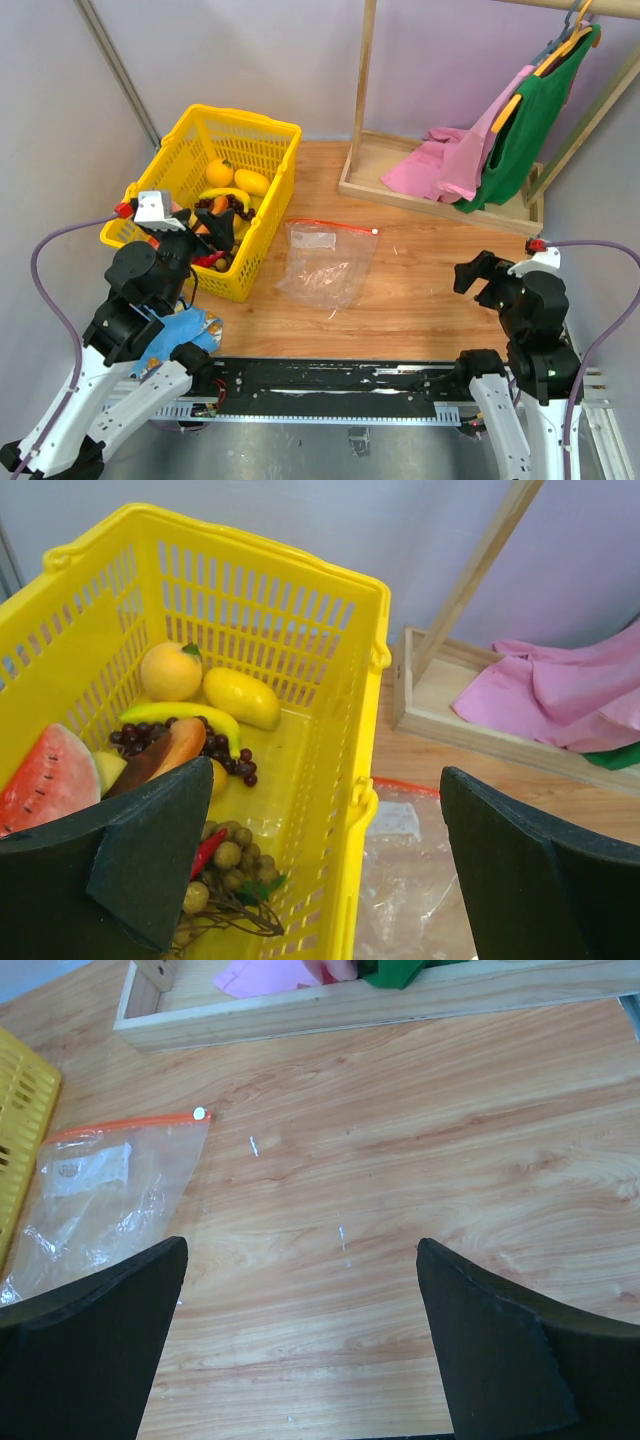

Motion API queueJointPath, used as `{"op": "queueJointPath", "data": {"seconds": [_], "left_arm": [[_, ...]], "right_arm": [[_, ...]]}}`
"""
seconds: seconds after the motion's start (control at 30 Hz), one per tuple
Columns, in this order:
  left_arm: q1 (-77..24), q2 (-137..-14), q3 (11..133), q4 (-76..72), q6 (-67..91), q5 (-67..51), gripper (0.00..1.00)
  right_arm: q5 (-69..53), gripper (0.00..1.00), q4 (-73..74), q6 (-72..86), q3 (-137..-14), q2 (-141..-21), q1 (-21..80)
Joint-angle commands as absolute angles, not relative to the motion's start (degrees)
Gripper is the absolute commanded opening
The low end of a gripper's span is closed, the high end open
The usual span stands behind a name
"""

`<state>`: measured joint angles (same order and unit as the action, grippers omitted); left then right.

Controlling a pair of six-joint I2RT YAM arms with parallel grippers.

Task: Place the food in the zip-top bag and seal the zipper
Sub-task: Pick up the zipper food storage bag at the center of the board.

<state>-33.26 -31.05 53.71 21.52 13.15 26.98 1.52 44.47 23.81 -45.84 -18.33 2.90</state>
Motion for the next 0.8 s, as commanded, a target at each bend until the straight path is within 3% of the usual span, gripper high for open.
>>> {"op": "queueJointPath", "data": {"seconds": [0.0, 0.2, 0.4, 0.6, 0.77], "left_arm": [[-33.84, -32.11, 54.13, 19.98, 12.3, 25.87, 0.99], [-33.84, -33.62, 54.52, 19.49, 11.13, 23.63, 0.99], [-33.89, -34.37, 54.29, 19.44, 12.16, 22.44, 0.99], [-33.84, -35.72, 52.94, 19.52, 12.83, 16.42, 0.99], [-33.84, -38.57, 53.66, 19.6, 12.55, 10.22, 0.99]], "right_arm": [[0.96, 0.98, 44.25, 24.6, -45.82, -19.02, 3.87], [0.45, 0.98, 41.64, 28.31, -41.88, -18.65, 3.86], [-9.8, 0.98, 33.65, 28.44, -36.35, -20.29, 3.86], [-18.29, 0.99, 22.71, 33.82, -31.51, -28.87, 4.71], [-18.41, 0.99, 12.06, 39.73, -27.6, -36.54, 11.24]]}}
